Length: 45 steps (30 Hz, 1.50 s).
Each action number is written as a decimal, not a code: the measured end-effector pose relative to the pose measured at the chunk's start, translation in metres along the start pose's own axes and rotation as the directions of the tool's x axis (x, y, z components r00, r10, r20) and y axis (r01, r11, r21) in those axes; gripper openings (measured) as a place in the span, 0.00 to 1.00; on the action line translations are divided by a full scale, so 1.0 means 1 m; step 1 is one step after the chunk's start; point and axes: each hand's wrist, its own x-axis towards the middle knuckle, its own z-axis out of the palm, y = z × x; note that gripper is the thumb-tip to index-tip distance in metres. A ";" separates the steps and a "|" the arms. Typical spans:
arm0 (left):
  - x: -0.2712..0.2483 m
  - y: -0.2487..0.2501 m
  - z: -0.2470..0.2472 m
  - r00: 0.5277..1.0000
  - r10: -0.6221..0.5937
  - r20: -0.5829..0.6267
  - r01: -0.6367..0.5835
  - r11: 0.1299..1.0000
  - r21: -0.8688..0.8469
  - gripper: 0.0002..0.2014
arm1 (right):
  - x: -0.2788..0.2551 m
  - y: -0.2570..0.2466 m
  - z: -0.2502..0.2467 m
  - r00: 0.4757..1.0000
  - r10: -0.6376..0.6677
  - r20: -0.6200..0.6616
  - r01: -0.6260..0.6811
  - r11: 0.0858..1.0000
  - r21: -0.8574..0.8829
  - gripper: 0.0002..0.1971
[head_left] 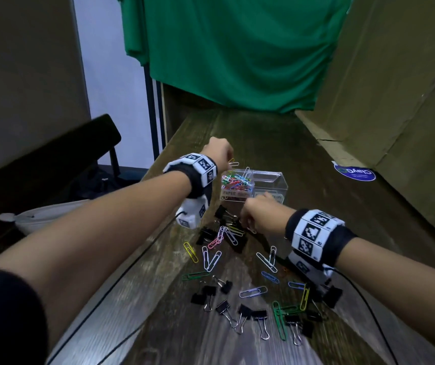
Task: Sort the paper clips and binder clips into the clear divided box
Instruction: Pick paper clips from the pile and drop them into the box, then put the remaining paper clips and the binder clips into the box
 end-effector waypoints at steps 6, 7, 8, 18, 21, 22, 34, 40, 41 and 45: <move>0.022 0.006 0.019 0.997 0.054 0.049 -0.058 0.996 0.071 0.07 | -0.019 -0.011 0.002 0.985 -0.171 0.002 0.169 0.975 0.145 0.21; 0.023 0.006 0.020 0.996 0.059 0.070 -0.065 0.995 0.080 0.07 | -0.018 -0.015 0.003 0.983 -0.183 0.034 0.176 0.974 0.145 0.24; 0.024 0.006 0.021 0.994 0.069 0.089 -0.077 0.993 0.085 0.07 | -0.016 -0.019 0.005 0.980 -0.192 0.055 0.184 0.976 0.120 0.26; 0.014 0.000 0.013 0.961 0.198 0.192 -0.215 0.974 0.067 0.14 | -0.016 -0.023 0.002 0.984 -0.141 0.113 0.133 0.988 0.078 0.20; -0.014 0.006 -0.005 0.951 0.268 0.154 -0.280 0.958 0.058 0.11 | -0.028 -0.019 -0.002 0.985 -0.100 0.137 0.090 0.993 0.081 0.19; -0.028 0.007 -0.011 0.942 0.279 0.185 -0.296 0.953 0.070 0.10 | -0.033 -0.018 -0.002 0.985 -0.092 0.145 0.080 0.993 0.084 0.19; -0.162 -0.038 0.003 0.760 0.284 0.584 -0.391 0.918 0.062 0.23 | -0.083 0.001 -0.014 0.972 0.029 0.233 -0.068 0.985 0.160 0.12; -0.160 -0.018 0.022 0.788 0.377 0.486 -0.440 0.898 0.016 0.12 | -0.090 0.001 -0.002 0.958 0.104 0.266 -0.140 0.982 0.123 0.26; -0.158 -0.011 0.027 0.785 0.392 0.479 -0.449 0.894 0.004 0.11 | -0.089 0.000 -0.001 0.964 0.103 0.246 -0.138 0.982 0.129 0.23; -0.151 0.014 0.032 0.799 0.405 0.445 -0.433 0.900 -0.041 0.11 | -0.090 0.005 -0.005 0.978 0.075 0.194 -0.115 0.972 0.204 0.24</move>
